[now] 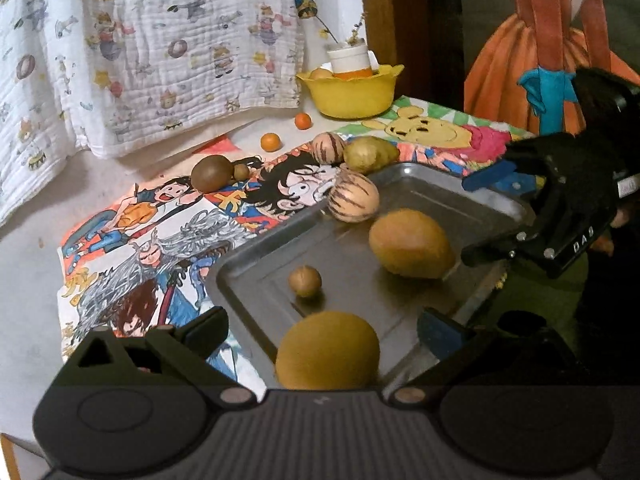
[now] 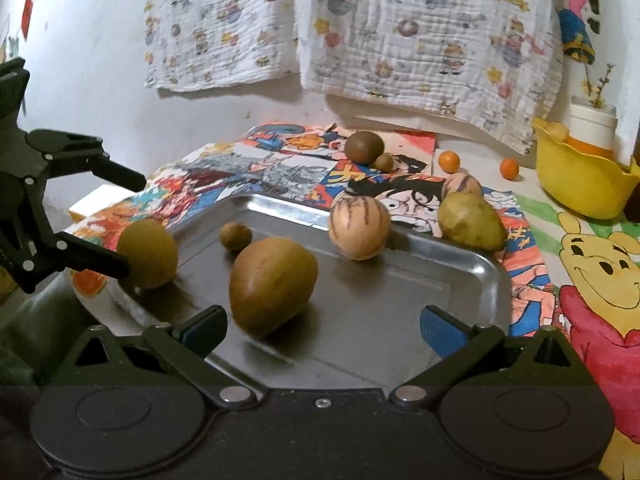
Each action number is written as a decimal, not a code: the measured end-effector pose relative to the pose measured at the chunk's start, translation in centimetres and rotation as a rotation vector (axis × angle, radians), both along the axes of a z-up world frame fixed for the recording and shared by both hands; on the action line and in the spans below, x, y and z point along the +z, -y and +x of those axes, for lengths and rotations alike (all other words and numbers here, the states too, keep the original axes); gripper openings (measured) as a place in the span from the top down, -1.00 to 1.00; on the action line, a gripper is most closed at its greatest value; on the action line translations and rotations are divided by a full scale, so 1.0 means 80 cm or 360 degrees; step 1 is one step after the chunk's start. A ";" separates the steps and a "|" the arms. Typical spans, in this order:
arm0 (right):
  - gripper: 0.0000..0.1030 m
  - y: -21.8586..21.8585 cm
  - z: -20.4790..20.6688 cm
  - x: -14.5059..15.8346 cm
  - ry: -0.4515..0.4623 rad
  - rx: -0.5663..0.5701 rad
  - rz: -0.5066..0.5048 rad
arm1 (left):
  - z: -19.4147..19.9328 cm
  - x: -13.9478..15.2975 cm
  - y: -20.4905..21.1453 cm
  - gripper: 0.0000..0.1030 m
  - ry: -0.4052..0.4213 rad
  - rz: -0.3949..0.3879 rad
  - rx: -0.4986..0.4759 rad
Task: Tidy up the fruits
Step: 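Withdraw both tools and move them toward the green pear and striped fruit, then grasp the green pear with the right tool while the left tool grasps the striped pepino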
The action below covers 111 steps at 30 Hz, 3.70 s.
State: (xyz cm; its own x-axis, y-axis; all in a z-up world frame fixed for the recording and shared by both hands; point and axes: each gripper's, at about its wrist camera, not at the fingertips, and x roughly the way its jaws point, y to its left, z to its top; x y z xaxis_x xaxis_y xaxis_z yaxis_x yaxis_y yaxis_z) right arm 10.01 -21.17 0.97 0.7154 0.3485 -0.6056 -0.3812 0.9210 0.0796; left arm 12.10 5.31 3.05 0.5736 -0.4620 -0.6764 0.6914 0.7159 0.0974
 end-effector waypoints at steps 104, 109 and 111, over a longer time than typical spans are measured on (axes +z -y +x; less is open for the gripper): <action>-0.25 0.062 0.202 -0.032 0.0009 -0.0286 -0.0131 | 0.330 -0.037 0.163 -0.04 -0.0740 -0.0643 0.0356; -0.23 0.059 0.194 -0.030 0.0030 -0.0241 -0.0129 | 0.313 -0.029 0.139 -0.04 -0.0704 -0.0656 0.0382; -0.23 0.057 0.192 -0.029 0.0045 -0.0221 -0.0134 | 0.305 -0.025 0.130 -0.04 -0.0685 -0.0661 0.0392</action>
